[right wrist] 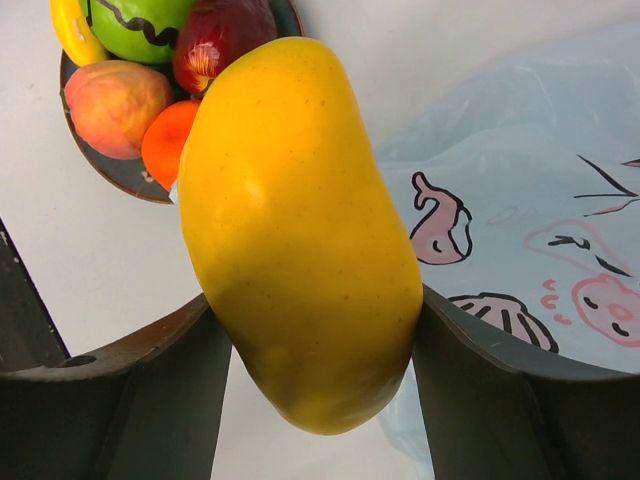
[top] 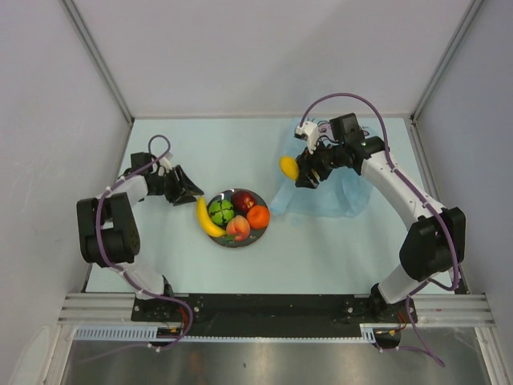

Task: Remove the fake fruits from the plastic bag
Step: Adjust the fake fruit on the plate.

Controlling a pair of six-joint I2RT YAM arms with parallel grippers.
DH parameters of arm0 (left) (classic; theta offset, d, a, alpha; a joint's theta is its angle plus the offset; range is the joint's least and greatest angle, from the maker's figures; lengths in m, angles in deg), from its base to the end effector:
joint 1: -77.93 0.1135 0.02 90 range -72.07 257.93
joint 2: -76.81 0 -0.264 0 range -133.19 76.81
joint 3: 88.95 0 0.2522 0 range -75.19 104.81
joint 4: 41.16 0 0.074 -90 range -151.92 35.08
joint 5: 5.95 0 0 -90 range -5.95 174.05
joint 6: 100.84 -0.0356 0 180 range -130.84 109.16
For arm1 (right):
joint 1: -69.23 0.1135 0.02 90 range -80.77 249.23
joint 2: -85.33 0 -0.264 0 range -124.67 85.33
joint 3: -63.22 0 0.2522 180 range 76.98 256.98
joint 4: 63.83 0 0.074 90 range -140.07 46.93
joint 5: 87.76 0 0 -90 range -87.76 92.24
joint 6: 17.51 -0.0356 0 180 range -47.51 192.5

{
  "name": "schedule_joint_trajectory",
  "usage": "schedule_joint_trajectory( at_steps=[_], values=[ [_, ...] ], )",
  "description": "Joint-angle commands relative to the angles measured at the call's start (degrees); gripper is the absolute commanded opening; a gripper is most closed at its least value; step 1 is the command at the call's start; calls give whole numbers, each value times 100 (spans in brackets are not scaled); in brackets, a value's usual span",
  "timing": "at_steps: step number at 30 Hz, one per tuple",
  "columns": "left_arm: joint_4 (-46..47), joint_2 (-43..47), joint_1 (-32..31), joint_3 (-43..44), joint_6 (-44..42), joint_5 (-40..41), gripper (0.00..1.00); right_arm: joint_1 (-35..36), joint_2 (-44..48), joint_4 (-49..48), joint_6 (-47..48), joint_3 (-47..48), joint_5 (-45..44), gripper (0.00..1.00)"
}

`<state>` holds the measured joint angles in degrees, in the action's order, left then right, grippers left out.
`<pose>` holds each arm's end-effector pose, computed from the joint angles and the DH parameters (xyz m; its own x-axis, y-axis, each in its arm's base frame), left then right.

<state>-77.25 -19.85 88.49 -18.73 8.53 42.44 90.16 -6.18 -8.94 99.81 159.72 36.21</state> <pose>0.3217 0.0359 0.1742 -0.8773 -0.4158 -0.2398 -0.1345 0.6924 -0.7088 0.3150 0.1418 0.3202 -0.3445 -0.5393 -0.7684 -0.8898 0.4486 0.0841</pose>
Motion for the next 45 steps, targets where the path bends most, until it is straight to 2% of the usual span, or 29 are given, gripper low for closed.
schedule_joint_trajectory(
  at_steps=[1,5,14,22,32,45],
  values=[
    [62,-72,33,207,-83,-392,50,25,-16,-184,117,49,-75,50],
    [-44,-72,33,216,-162,-410,48,34,-43,-210,117,32,-84,50],
    [-518,60,-72,180,-399,-305,54,78,-131,-298,125,40,-146,50],
    [-562,25,-99,128,-549,-357,43,236,-227,-351,204,41,-260,51],
    [-668,-195,-160,303,-742,-489,36,421,-307,-360,398,49,-453,51],
    [-843,-573,-283,681,-901,-524,35,614,-403,-351,556,67,-612,51]
  ],
)
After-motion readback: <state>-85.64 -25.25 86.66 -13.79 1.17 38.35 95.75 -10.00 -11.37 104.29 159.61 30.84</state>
